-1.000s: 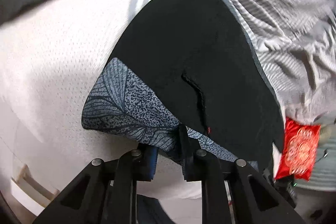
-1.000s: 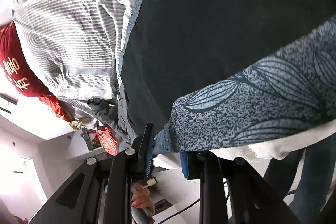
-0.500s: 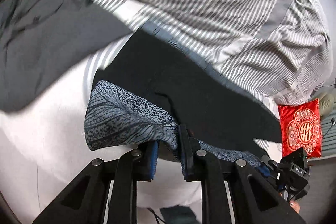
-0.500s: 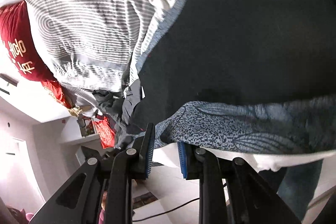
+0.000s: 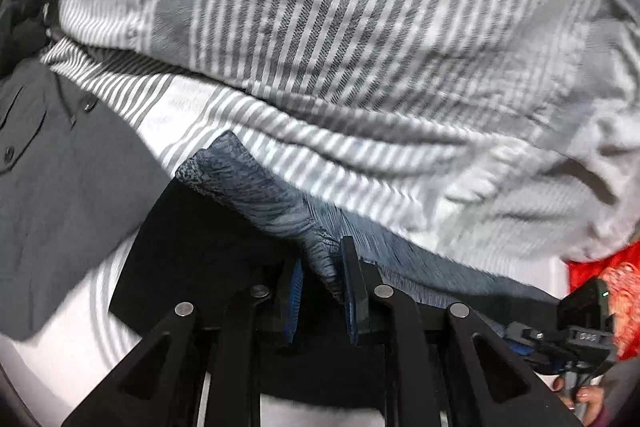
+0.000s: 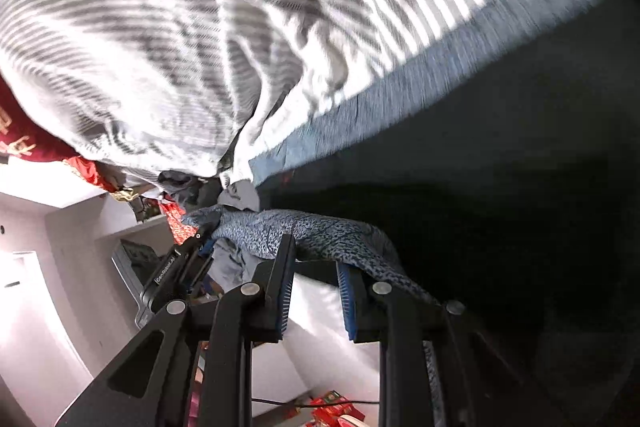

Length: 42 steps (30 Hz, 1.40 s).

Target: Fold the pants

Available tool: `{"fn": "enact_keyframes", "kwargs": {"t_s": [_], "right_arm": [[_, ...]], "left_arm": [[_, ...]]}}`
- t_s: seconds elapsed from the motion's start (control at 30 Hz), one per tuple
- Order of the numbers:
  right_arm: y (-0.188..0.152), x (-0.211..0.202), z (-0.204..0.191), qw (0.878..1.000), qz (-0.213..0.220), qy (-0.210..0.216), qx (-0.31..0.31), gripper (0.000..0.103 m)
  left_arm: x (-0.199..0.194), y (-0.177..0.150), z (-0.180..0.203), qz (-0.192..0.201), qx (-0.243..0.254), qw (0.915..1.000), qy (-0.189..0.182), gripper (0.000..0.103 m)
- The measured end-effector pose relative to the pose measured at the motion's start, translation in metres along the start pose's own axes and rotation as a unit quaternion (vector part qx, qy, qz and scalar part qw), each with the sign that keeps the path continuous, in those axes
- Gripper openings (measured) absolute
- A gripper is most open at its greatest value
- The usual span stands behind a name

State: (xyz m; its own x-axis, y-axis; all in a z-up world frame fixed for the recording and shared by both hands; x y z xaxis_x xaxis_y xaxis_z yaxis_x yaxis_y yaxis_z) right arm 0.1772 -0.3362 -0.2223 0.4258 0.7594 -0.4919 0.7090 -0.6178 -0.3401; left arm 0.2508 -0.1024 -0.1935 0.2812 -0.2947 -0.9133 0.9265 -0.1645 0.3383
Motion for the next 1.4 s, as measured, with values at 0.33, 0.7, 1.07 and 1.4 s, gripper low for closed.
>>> {"fn": "enact_keyframes", "kwargs": {"t_s": [0.33,0.7,1.07,1.4], "right_arm": [[0.075,0.034,0.021,0.998,-0.022,-0.066,0.003,0.024],[0.043,-0.043,-0.012,0.997,0.048,-0.045,-0.046,0.088],[0.000,-0.072,0.002,0.997,0.069,-0.006,-0.021,0.074],[-0.032,-0.147,0.060,0.970,0.170,-0.166,-0.054,0.077]], "left_arm": [[0.048,0.004,-0.023,-0.036,-0.024,0.9936,0.104,0.020],[0.035,-0.039,0.025,-0.072,0.070,0.9865,0.130,0.020],[0.064,-0.055,0.050,-0.075,0.149,0.9738,0.155,0.020],[0.043,-0.073,0.096,-0.092,0.192,0.9654,0.150,0.028]]}}
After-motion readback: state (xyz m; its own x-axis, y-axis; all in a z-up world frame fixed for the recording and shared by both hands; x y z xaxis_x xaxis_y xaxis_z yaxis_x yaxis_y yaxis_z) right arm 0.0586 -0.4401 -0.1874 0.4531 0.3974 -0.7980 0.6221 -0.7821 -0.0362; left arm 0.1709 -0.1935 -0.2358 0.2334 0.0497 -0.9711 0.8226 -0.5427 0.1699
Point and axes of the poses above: each gripper's, at about its wrist camera, not at the fingertips, and x roughly the way its jaws point, z to its right, y to its top, the point moved 7 cm from there along x, roughly the way its jaws point, and after that the axes turned 8 degrees about x, right-handed, at the moved point
